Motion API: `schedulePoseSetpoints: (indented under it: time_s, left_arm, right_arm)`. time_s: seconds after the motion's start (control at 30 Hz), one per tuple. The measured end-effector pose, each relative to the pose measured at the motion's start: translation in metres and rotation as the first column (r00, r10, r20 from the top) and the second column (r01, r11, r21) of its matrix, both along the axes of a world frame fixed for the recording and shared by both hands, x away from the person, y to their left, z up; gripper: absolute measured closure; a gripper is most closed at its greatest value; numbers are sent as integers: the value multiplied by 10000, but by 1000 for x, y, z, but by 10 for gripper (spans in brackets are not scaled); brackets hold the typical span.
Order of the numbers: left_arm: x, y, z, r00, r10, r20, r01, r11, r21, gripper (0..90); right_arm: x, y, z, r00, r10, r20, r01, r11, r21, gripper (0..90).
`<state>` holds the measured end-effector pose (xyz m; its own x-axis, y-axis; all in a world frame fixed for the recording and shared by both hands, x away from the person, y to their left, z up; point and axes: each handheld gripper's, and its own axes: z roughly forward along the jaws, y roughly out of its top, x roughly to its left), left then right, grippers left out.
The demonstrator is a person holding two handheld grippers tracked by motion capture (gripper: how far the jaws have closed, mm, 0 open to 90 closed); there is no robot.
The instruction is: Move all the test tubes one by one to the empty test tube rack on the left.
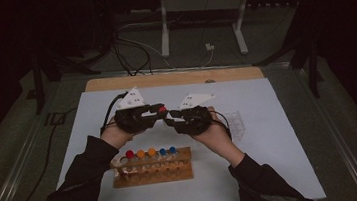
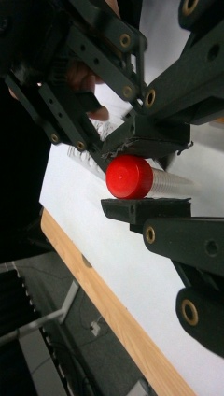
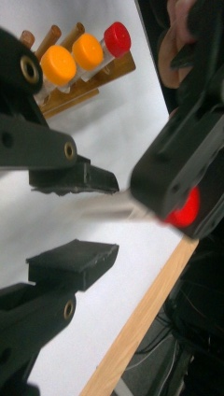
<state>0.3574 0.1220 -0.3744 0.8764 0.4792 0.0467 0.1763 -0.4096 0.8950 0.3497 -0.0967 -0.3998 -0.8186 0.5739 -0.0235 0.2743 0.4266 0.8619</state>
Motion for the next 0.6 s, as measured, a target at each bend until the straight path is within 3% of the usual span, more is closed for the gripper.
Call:
schedulePoseSetpoints:
  time_s: [0.33, 0.6]
  left_arm:
    - [-5, 24, 9, 9991, 429, -21, -429, 9988, -215, 716]
    - [-16, 45, 16, 9966, 825, -37, -825, 9965, -122, 715]
  right_arm:
    - [3, -30, 1, 9976, -680, 106, 676, 9970, 383, 450]
    - [4, -48, -3, 9934, -1148, 1, 1148, 9933, 143, 261]
